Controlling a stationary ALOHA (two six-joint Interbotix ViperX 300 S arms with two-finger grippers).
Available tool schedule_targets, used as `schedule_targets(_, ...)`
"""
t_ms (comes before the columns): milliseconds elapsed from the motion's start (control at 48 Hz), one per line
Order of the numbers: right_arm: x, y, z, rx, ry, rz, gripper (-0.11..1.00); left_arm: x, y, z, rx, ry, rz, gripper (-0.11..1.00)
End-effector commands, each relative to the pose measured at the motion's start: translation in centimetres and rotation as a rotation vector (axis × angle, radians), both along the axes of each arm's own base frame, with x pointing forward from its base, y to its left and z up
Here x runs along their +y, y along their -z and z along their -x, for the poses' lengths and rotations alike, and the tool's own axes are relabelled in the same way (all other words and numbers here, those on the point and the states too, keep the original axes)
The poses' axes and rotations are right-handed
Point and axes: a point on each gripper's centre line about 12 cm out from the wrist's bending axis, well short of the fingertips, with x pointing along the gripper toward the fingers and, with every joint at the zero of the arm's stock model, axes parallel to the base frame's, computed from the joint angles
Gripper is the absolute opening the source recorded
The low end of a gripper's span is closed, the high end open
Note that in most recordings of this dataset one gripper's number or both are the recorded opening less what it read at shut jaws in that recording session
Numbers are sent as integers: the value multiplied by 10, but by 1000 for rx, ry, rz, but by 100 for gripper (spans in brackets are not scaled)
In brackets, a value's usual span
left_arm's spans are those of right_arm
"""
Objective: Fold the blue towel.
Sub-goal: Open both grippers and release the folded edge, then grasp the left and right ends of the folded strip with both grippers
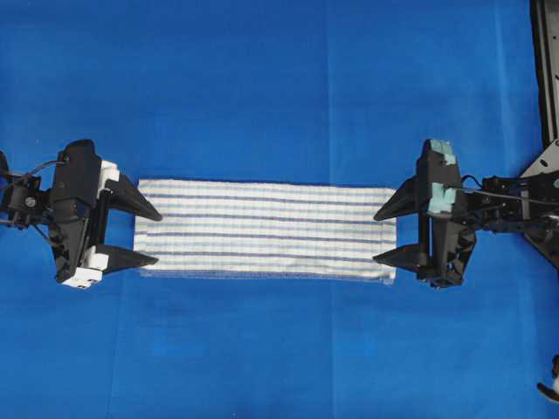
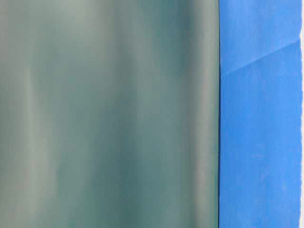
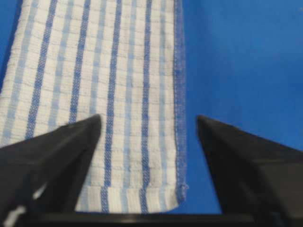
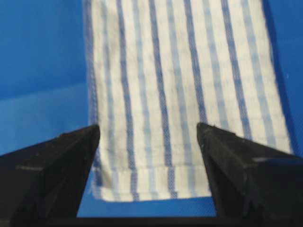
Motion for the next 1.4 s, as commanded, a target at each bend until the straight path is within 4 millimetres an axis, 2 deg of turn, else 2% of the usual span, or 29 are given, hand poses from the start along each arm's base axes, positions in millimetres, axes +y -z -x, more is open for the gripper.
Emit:
schedule_targets(0, 1, -15, -1, -52, -11, -5, 85, -1, -17, -4, -46, 8, 3, 86)
schedule_targets(188, -10, -31, 5, -116, 10, 9, 84, 13, -30, -3, -65, -30, -20, 78)
schedule_targets(417, -41, -24, 6, -74, 100, 46, 84, 42, -30, -13, -46, -100, -86, 77)
schedule_targets(563, -52, -8, 4, -17, 129, 70, 84, 53, -15, -20, 18, -105, -138, 75)
schedule_targets(855, -59, 33, -1, 83, 162, 102, 84, 64, 27, -27, 159, -123, -153, 75)
schedule_targets(980, -60, 42, -2, 103, 170, 109, 83, 65, 40, -26, 195, -128, -150, 73)
schedule_targets(1063, -60, 44, -3, 114, 169, 109, 81, 65, 43, -26, 206, -132, -144, 68)
schedule_targets(1147, -60, 46, -2, 120, 167, 110, 73, 65, 44, -25, 211, -130, -144, 53)
schedule_targets(1293, -58, 46, -2, 121, 153, 114, 36, 62, 45, -24, 218, -120, -145, 18)
schedule_targets(1376, -57, 46, -2, 120, 145, 118, 16, 61, 45, -24, 224, -117, -146, 3)
